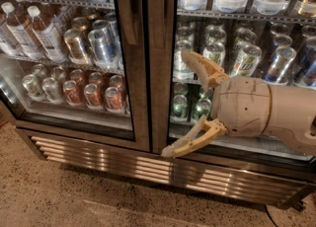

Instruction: Open right fridge door

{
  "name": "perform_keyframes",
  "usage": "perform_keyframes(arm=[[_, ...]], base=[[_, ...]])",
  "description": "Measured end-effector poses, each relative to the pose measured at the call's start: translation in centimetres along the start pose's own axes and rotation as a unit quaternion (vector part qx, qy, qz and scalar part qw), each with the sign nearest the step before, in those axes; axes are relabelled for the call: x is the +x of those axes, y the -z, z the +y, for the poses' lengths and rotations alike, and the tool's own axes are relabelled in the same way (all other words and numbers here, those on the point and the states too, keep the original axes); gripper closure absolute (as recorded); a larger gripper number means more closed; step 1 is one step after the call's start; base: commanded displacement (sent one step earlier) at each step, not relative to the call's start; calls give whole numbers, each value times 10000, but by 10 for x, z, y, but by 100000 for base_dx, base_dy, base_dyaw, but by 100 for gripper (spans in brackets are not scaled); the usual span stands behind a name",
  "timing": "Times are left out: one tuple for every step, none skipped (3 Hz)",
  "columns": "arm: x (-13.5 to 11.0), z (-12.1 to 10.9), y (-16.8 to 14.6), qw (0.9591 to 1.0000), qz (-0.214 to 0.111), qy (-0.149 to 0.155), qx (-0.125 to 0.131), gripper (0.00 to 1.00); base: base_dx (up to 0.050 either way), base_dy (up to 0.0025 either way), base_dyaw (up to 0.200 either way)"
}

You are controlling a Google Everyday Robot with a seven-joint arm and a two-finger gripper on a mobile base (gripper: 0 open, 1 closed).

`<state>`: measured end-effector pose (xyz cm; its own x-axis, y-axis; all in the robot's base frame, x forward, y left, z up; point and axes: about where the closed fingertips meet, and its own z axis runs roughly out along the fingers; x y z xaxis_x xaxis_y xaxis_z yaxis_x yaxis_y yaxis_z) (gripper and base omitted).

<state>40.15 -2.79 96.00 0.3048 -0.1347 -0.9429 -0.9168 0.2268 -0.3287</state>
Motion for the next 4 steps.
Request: perform_keyframes(arm=[[0,0,0,10000,0,0,0,0],[-1,0,-1,10000,-9,-94,-19,0],[1,-3,-1,9991,127,-399,-22,0],[1,-3,-1,9991,127,-399,-22,0]], base=[[0,0,0],[0,0,0],[0,0,0],[4999,1,-9]])
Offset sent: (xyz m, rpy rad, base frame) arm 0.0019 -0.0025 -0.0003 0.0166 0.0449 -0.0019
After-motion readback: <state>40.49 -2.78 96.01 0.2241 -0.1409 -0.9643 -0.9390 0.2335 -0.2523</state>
